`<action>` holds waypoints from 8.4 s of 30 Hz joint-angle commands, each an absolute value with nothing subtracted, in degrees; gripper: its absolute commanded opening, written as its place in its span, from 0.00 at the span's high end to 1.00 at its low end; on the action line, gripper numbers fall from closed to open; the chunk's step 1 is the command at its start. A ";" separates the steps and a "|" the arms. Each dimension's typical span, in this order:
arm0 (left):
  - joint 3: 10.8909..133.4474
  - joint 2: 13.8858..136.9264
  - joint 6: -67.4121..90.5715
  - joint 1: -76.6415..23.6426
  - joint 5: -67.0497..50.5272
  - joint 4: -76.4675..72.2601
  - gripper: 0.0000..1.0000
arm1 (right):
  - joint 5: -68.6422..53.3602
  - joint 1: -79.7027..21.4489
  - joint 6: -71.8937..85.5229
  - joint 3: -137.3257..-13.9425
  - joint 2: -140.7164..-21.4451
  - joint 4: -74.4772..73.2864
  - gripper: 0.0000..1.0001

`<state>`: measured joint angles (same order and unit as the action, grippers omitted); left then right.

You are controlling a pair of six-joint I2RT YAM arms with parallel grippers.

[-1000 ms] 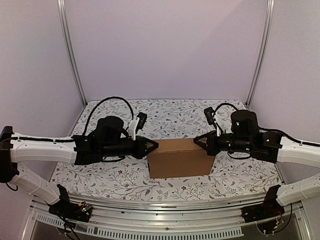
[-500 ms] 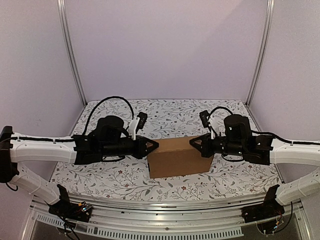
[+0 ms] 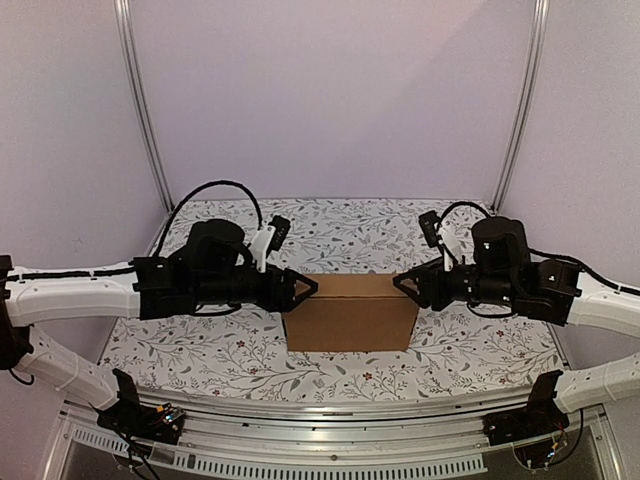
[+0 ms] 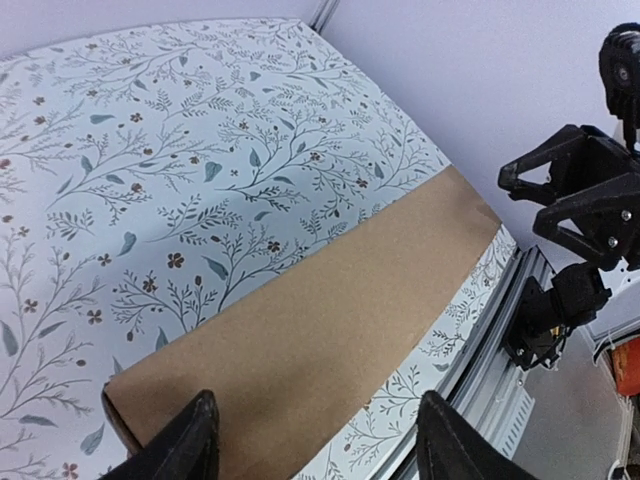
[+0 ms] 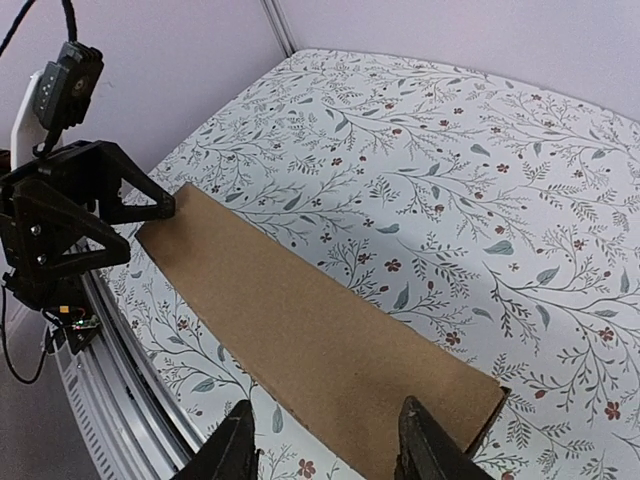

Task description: Fold the paper box

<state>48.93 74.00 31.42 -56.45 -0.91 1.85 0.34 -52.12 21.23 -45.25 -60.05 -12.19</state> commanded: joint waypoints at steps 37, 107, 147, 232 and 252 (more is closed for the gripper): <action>76.81 97.60 22.06 -45.66 -8.34 20.89 0.28 | 10.00 -61.31 54.94 -18.89 -56.09 1.85 0.02; 63.21 86.44 28.90 -46.71 -18.48 15.75 0.82 | 3.90 -55.04 59.81 -43.62 -105.22 27.52 1.00; 61.94 89.09 27.74 -49.66 -9.17 18.37 0.69 | 15.37 -54.27 55.40 -22.72 -78.61 13.15 0.85; 70.80 70.52 22.96 -37.62 0.62 32.27 0.01 | 25.57 -42.36 15.15 -59.70 -60.96 -29.45 0.01; 57.39 45.41 15.23 -37.62 5.06 31.73 0.00 | 29.06 -42.36 20.98 -58.78 -41.05 -37.92 0.01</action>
